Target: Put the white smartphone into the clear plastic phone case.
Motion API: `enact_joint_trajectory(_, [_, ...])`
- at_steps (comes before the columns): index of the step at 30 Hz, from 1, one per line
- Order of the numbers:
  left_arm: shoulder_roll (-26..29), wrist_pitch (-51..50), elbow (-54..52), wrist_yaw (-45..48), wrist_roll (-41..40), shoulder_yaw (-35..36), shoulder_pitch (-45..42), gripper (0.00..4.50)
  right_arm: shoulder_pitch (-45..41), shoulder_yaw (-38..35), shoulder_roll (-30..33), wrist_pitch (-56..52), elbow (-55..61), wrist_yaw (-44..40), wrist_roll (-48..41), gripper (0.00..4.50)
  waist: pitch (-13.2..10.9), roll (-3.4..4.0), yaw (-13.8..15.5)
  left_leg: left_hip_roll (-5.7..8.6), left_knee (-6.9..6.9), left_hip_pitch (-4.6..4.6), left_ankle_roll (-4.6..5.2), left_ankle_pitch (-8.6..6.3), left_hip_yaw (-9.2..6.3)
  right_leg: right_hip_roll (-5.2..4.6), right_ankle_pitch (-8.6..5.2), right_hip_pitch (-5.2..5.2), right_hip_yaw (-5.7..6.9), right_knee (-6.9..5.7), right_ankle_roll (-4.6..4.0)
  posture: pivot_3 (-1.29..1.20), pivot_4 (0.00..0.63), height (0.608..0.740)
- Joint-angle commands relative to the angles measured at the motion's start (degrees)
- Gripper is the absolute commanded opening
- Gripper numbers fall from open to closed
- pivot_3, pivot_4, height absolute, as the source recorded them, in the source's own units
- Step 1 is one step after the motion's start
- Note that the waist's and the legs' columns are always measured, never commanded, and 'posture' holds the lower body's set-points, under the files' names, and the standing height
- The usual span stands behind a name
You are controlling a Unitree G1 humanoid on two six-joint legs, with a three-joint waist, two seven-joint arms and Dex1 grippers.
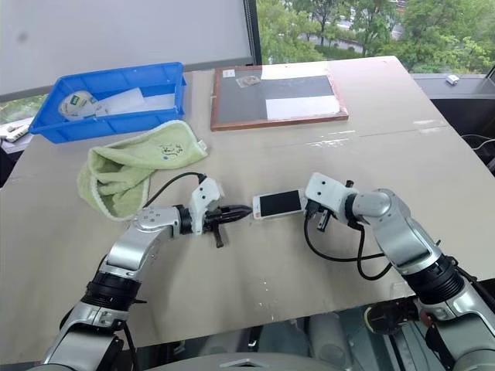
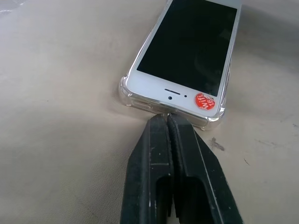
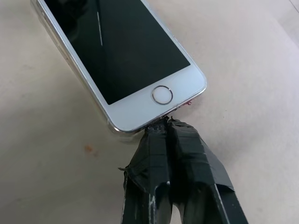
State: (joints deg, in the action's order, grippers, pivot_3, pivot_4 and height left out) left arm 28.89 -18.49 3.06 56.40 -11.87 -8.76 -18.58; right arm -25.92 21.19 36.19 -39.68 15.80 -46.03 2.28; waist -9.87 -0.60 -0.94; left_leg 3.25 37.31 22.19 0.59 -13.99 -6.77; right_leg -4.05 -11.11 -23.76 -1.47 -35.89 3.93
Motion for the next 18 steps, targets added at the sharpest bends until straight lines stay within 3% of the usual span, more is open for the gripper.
enact_joint_trajectory(1, [-1.0,-0.6,-1.5,0.2,0.1,-2.2,0.5,0.08,-1.4,1.0,-3.9,3.2,2.4,-1.5,-2.7,0.00,0.0,0.00,-0.1,-0.01,-0.03,-0.07,0.00,0.00,0.01,0.01,0.00,0.04,-0.02,0.00,0.00,0.00,0.150,0.740])
enact_joint_trajectory(9, [-1.2,-0.7,-1.9,-0.1,0.1,-2.0,0.9,0.08,-1.2,0.8,-5.8,4.2,0.9,-1.6,-1.6,0.00,0.0,0.01,-0.3,-0.08,-0.09,-0.22,0.00,0.00,0.03,0.07,0.00,0.08,-0.11,-0.04,0.01,0.00,0.150,0.740])
enact_joint_trajectory(18, [-0.7,-1.3,-2.1,-0.7,-0.2,-1.0,1.1,0.08,0.8,-4.5,-1.5,3.6,1.8,-1.3,-1.5,0.00,0.0,0.01,0.0,-0.07,-0.09,-0.19,0.00,0.00,0.04,0.05,0.00,0.08,-0.11,-0.04,0.00,0.00,0.150,0.740])
